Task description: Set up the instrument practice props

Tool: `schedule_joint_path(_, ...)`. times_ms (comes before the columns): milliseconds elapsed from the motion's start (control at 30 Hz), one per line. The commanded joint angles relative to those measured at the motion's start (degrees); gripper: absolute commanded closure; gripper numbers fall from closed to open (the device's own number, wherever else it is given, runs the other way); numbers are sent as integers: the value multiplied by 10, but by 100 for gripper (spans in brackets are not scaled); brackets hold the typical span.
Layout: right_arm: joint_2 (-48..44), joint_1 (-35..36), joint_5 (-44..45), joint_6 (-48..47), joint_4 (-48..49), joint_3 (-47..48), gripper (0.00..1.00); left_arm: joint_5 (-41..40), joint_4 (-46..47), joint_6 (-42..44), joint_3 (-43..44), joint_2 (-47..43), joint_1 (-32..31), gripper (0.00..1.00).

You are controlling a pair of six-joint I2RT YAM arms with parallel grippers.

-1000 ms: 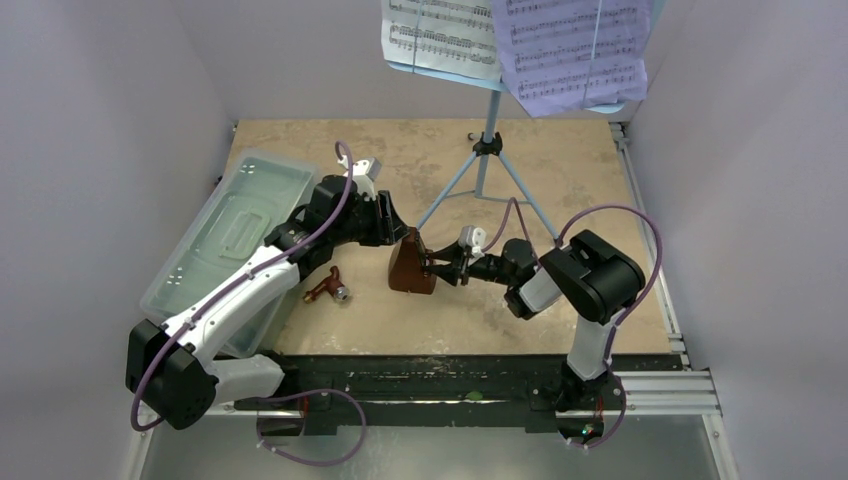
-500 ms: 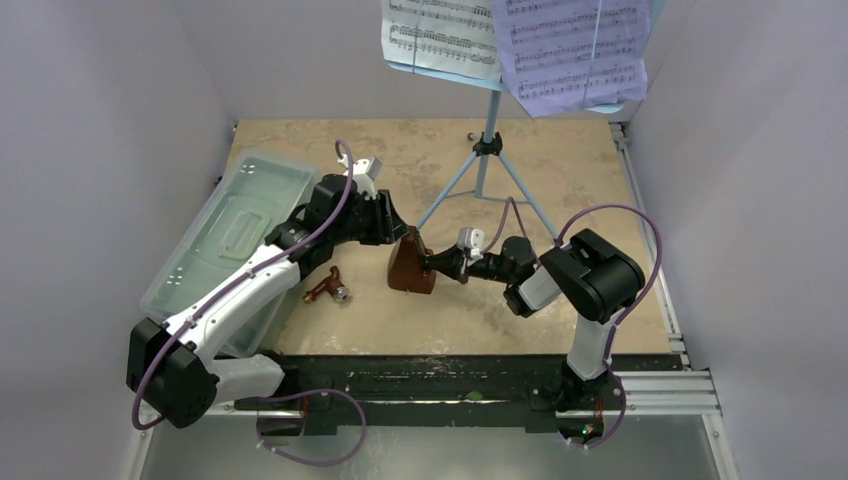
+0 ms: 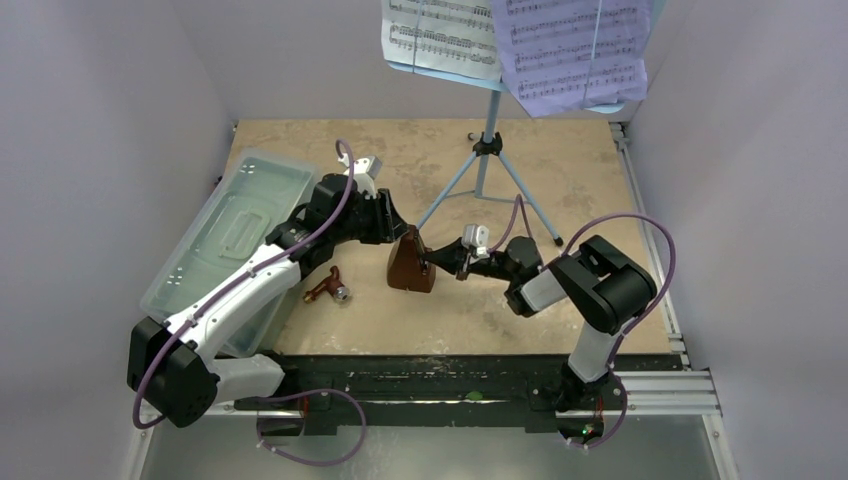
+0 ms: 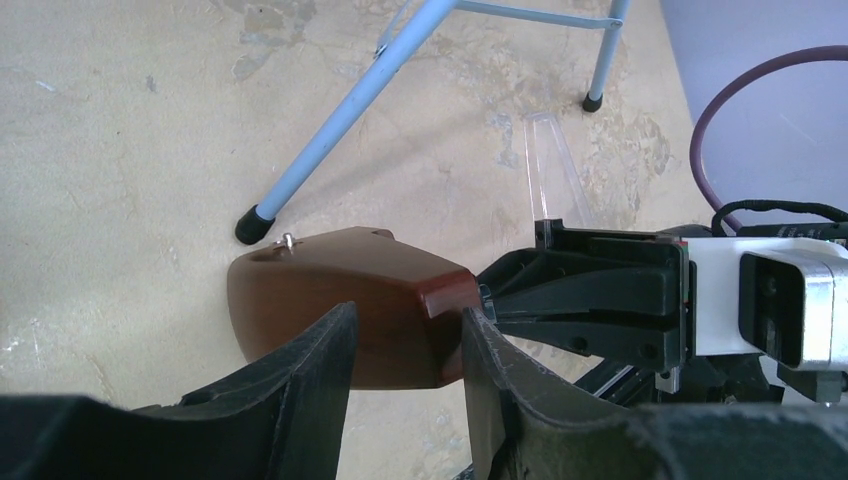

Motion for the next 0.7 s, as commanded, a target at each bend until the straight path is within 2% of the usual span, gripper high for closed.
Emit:
schedule_joint_path(0,-26,7,17,-30,4,-6,97,-14,-48,27,-11,18,-3,59)
schedule_joint_path(133,-33,5,49,-70,-28,-34,81,-15,-48,31,-12,17,-3,59)
schedule_joint_path(233,-24,4,51,-90,-68,-23,65,-14,-47,35,-14,20,-3,59)
schedule_joint_path(300,-13,4,47,-98,-78,-14,59,-11,-46,37,-13,21,-3,59)
schedule_joint_path(667,26,4,30,-148,-124,31,58,-1,-44,45,-16,18,-3,59)
